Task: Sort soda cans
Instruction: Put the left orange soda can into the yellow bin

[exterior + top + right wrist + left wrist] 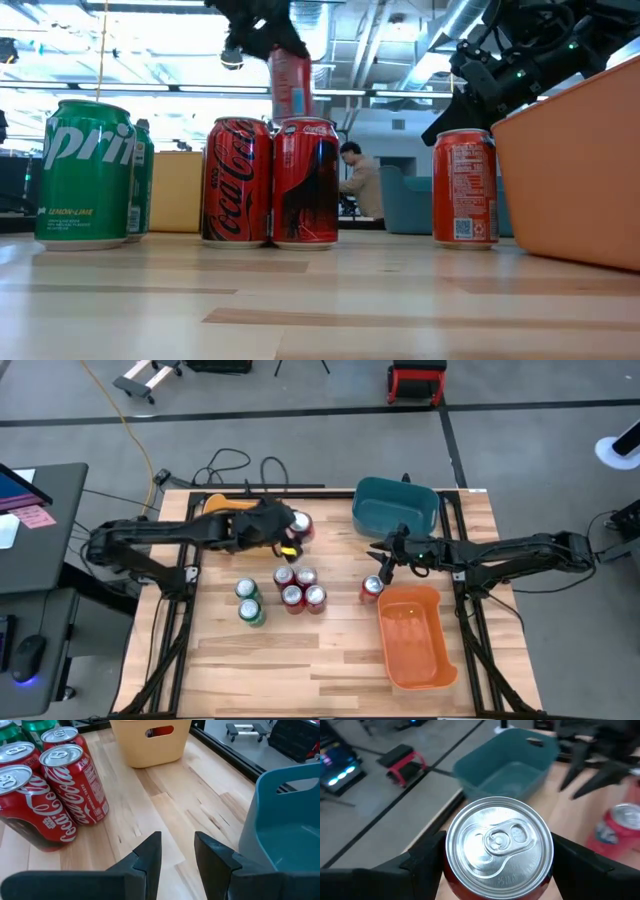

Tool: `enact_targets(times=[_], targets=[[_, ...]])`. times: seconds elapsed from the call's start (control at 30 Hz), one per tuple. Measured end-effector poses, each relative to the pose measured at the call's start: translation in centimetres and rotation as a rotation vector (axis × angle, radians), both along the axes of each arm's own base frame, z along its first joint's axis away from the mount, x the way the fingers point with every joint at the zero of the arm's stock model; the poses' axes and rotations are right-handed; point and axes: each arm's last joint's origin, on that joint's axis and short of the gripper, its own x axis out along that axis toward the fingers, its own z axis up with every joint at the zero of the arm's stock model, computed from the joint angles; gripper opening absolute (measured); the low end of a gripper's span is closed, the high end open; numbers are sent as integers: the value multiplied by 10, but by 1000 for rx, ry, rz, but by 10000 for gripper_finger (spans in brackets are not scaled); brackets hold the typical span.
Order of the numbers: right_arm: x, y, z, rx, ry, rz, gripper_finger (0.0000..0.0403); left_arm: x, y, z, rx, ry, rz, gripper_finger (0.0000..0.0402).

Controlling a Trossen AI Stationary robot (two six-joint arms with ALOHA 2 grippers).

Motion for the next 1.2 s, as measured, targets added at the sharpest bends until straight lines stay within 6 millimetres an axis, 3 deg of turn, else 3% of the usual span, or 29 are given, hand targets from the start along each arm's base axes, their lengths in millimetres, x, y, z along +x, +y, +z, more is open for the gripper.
enact_targets(times=[0.7,1.2], targets=[[0,0,1,1,-11,-1,139,-106,69,-24,-8,-50,427,295],[0,0,1,1,-11,-1,139,-137,103,-101,-106,-58,515,295]])
